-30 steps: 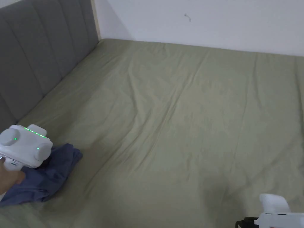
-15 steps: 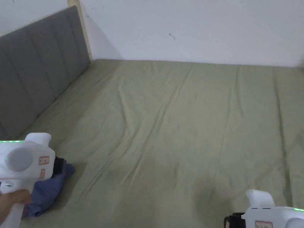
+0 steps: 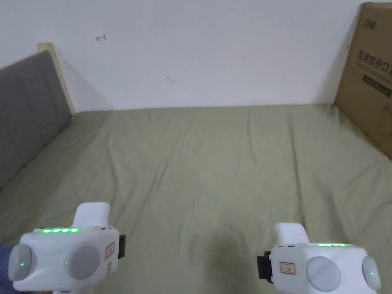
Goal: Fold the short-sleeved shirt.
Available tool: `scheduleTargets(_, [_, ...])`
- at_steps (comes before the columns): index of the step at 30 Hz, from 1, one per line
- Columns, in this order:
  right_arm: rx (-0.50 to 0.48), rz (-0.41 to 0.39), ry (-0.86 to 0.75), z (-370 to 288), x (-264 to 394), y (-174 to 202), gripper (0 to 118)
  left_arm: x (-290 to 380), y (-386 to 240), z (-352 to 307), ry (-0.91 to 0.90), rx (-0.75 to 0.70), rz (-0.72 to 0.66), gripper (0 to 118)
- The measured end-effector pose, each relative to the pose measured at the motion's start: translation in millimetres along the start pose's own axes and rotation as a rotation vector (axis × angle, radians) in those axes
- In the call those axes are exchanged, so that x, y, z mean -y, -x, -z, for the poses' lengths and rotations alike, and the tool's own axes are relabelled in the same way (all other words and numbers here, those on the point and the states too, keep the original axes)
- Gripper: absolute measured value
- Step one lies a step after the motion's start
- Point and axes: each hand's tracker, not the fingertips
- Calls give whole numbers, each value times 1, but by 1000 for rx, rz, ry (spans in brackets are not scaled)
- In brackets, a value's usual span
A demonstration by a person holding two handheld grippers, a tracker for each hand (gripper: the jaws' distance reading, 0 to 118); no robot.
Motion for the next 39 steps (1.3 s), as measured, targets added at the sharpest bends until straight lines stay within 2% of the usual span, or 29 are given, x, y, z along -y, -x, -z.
scheduleTargets(3, [105, -66, -104, -18, -22, 5, 1, -21, -19, -19, -98, -36, -17, 0])
scheduleTargets(6, [119, -60, -241, -48, -48, 11, 1, -41, -38, -47, -223, -58, -16, 0])
scheduleTargets(10, [200, -129, -456, -94, -80, 30, 1, -62, -64, -86, -418, -99, 16, 0])
scheduleTargets(13, [240, -149, -602, -128, -96, 45, 1, -75, -77, -107, -521, -113, 10, 0])
scheduleTargets(16, [272, -179, -709, -154, -102, 57, 1, -82, -86, -121, -605, -155, 11, 0])
scheduleTargets(18, [308, -206, -760, -164, -103, 63, 1, -84, -87, -129, -639, -130, -5, 0])
scheduleTargets(23, [251, -154, -816, -176, -104, 60, 1, -83, -92, -138, -695, -140, 5, 0])
scheduleTargets(32, [260, -149, -789, -166, -99, 58, 4, -79, -90, -137, -701, -124, -13, 2])
scheduleTargets(34, [272, -157, -785, -163, -98, 58, 29, -78, -90, -137, -708, -125, -17, 22])
scheduleTargets(35, [275, -156, -786, -162, -98, 58, 47, -77, -90, -137, -714, -124, -19, 40])
scheduleTargets(36, [272, -151, -788, -162, -98, 57, 76, -77, -90, -137, -717, -119, -27, 70])
scheduleTargets(37, [269, -144, -786, -162, -98, 57, 96, -77, -88, -136, -717, -106, -34, 91])
scheduleTargets(39, [266, -136, -783, -160, -98, 57, 107, -81, -86, -134, -695, -92, -36, 100])
